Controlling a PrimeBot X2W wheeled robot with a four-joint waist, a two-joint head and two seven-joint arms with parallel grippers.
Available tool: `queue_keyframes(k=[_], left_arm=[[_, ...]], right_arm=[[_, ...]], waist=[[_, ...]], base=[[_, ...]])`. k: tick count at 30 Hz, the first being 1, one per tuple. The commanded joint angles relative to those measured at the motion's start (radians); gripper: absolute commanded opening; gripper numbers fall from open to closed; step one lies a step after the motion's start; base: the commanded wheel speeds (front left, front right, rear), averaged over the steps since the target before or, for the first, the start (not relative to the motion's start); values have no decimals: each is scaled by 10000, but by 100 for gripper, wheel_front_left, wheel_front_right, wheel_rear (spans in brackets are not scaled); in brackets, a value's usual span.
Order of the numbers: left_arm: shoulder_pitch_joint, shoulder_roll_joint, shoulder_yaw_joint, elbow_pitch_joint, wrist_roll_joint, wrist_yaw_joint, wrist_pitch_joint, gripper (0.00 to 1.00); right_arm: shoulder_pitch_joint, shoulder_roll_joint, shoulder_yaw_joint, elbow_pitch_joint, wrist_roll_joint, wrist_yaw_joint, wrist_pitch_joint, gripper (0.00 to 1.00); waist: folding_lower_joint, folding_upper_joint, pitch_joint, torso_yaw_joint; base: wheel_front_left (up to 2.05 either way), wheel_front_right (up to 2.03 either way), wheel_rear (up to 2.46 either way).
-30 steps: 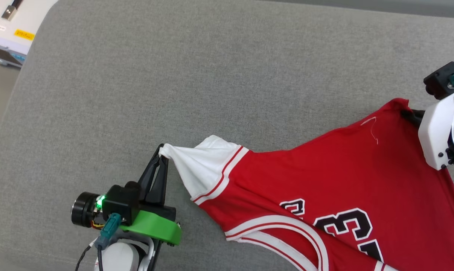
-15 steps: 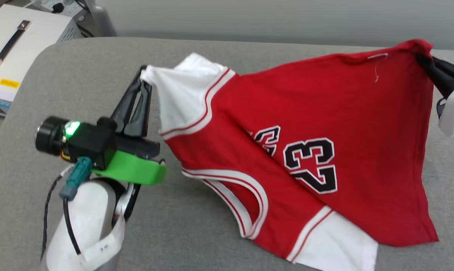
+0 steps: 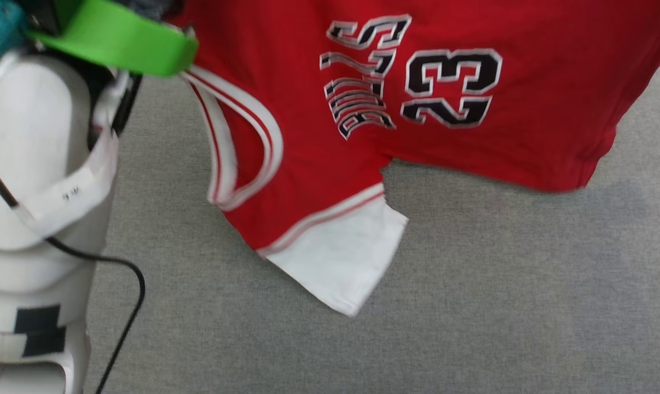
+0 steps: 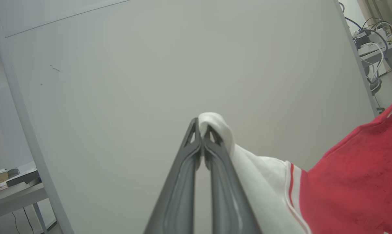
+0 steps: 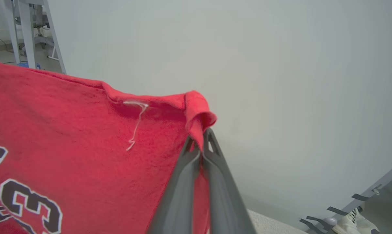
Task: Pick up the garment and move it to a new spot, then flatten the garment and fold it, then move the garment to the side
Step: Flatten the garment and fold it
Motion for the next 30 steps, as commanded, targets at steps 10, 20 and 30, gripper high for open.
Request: queue_keyframes(k=[10, 20, 30], left_arm=[[-5317, 447, -924, 2575, -125, -68, -70, 0], [-9151, 471, -1438, 5113, -222, -71, -863, 0], [-9272, 523, -1579, 6485, -565, -54, -1409, 0]], right_arm=[[-4506, 678, -519, 1380, -1084, -4, 68, 0], [-8132, 1204, 566, 3495, -1895, -4, -743, 0], [-8637, 1446, 1734, 5185, -1372, -4, -1722, 0]], waist=[[-1, 0, 2453, -77], [-1, 0, 3294, -51], [-1, 0, 3657, 98]], base=[[0, 0, 0], [0, 0, 0], [0, 0, 0]])
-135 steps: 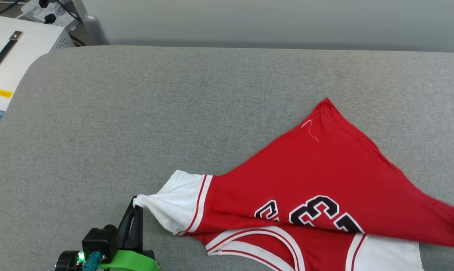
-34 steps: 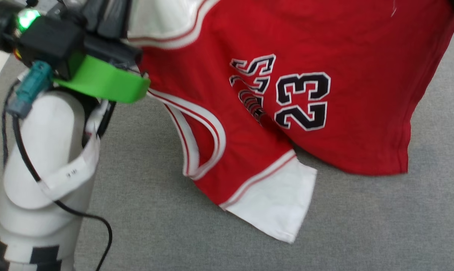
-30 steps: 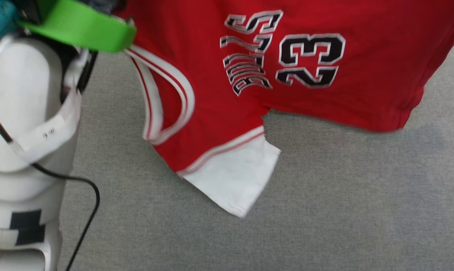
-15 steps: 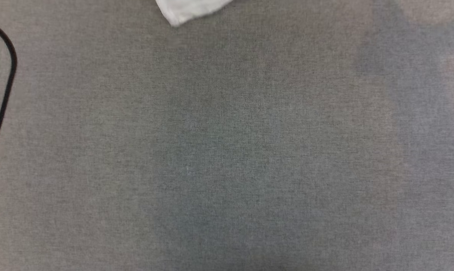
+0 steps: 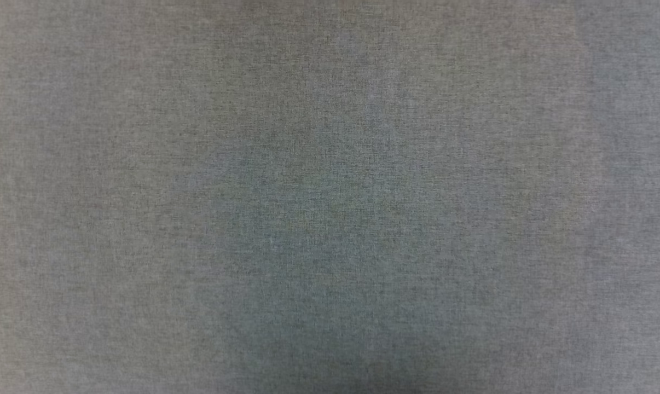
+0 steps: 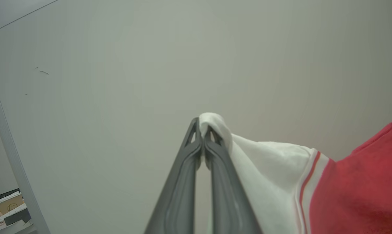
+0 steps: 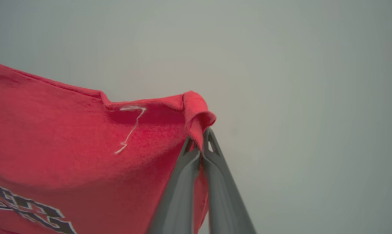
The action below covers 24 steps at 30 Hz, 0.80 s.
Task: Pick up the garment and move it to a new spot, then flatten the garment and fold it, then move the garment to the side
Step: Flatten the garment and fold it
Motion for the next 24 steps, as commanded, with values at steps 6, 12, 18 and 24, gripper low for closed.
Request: queue_keyframes(k=[6, 12, 18, 24], left_arm=[[1585, 105, 99, 25, -318, -10, -136, 0], [4020, 429, 413, -1251, -484, 38, -142, 0], [7015, 799, 654, -2932, -263, 405, -143, 0], [10238, 825, 851, -4358, -314, 907, -144, 0]], right_arm=[[1195, 4, 901, 90, 783, -4, -484, 0], [2725, -337, 1809, -226, 1474, -4, -755, 0], [4518, -758, 2669, -715, 2341, -4, -1088, 0], [6409, -1346, 3326, -1428, 3051, -4, -1399, 0]], waist=[[-1, 0, 165, -52], [-1, 0, -151, -89], [-1, 0, -858, 7], [-1, 0, -1834, 134]], base=[[0, 0, 0], [0, 0, 0], [0, 0, 0], [0, 0, 0]])
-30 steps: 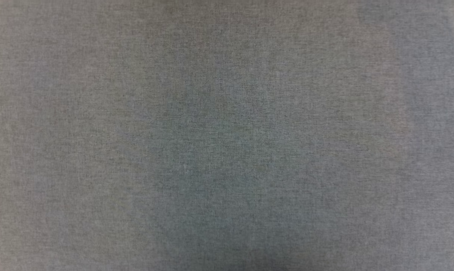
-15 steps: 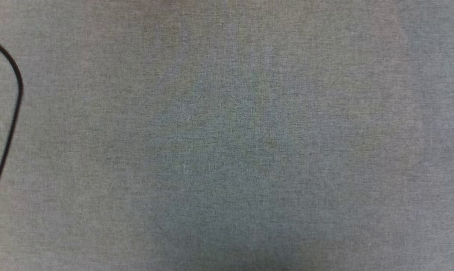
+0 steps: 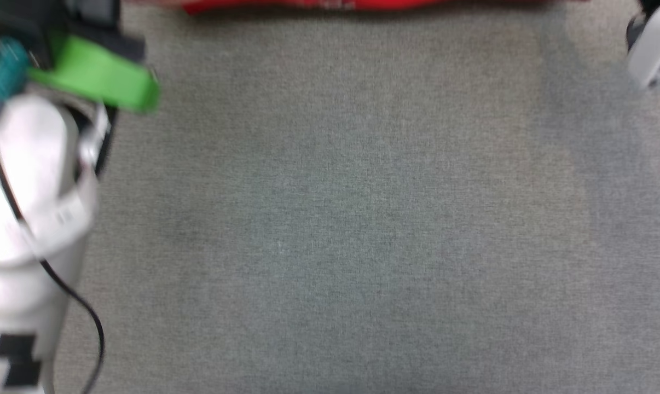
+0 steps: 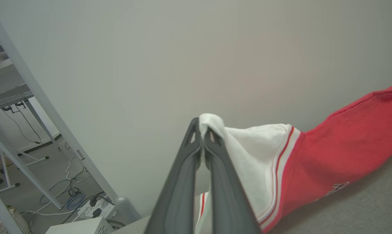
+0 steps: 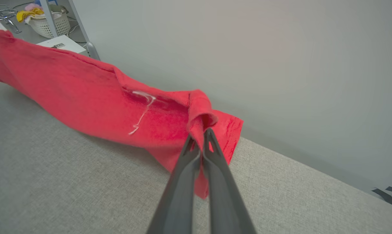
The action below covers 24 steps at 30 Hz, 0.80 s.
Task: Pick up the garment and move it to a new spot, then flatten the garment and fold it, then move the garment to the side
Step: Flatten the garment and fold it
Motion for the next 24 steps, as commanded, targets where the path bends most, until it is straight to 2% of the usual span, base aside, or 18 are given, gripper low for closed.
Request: queue_keyframes(k=[1, 5, 10, 16, 20, 24], left_arm=[[780, -2, 38, -265, -23, 138, -58, 0], [2762, -59, 30, -900, -105, 497, -58, 0], [5192, 163, -111, -1407, -206, 853, -12, 0], [7671, 209, -276, -2052, -610, 1306, 432, 0], [8960, 144, -456, -2328, -881, 1514, 707, 0], [10024, 22, -667, -2368, -1304, 1523, 968, 0]], right_arm=[[499, -135, 113, -177, 176, -4, -132, 0], [1845, -512, 488, -642, 480, -4, -175, 0], [3515, -872, 821, -1039, 783, -4, -159, 0], [5542, -1189, 876, -1288, 1082, -4, -307, 0], [7009, -1410, 778, -1545, 1231, -4, -436, 0], [8227, -1552, 609, -1763, 1283, -4, -417, 0]], waist=[[0, 0, -798, 128], [0, 0, -1591, 157], [0, 0, -2545, 111], [0, 0, -3601, 158], [0, 0, -4129, 225], [0, 0, -4516, 166]], base=[[0, 0, 0], [0, 0, 0], [0, 0, 0], [0, 0, 0], [0, 0, 0], [0, 0, 0]])
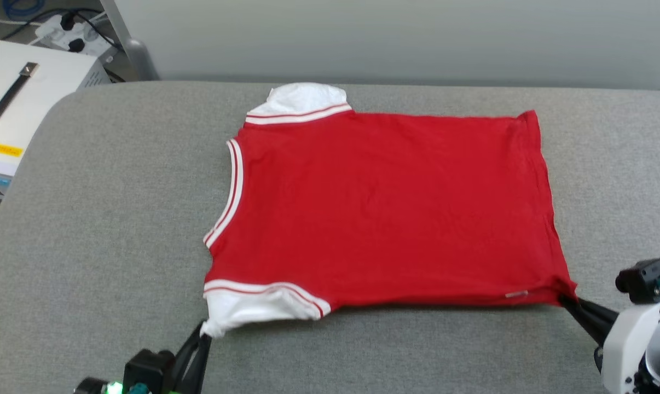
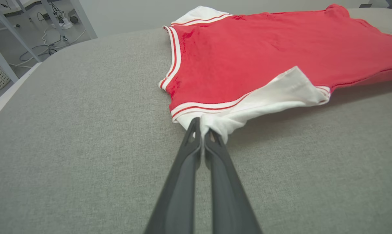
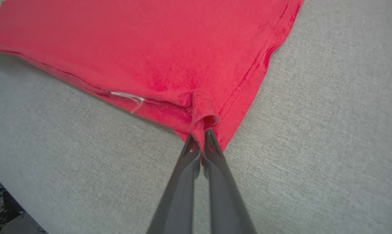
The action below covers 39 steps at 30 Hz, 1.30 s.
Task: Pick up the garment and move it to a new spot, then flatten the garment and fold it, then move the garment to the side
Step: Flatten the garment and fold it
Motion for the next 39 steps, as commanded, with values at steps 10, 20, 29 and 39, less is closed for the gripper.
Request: queue_keyframes(k=[10, 20, 29, 39], left_arm=[[1655, -68, -423, 263, -751, -81, 625, 0], [383, 0, -669, 589, -297, -393, 496, 0], [-2088, 264, -700, 1573, 82, -1281, 352, 0], [-5045, 108, -1190, 3716, 337, -2093, 244, 0]], right_arm=[[2388, -33, -865, -76, -268, -4, 2, 0], [3193, 592, -2529, -587, -776, -4, 236, 0], [2696, 1034, -3468, -1063, -1132, -4, 746, 0], [1199, 1166, -3630, -1160, -1308, -4, 1468, 0]], waist=[[1, 0, -1014, 57], [1, 0, -1063, 128], [1, 0, -610, -156], [1, 0, 864, -521]], base=[[0, 0, 0], [0, 0, 0], [0, 0, 0], [0, 0, 0]])
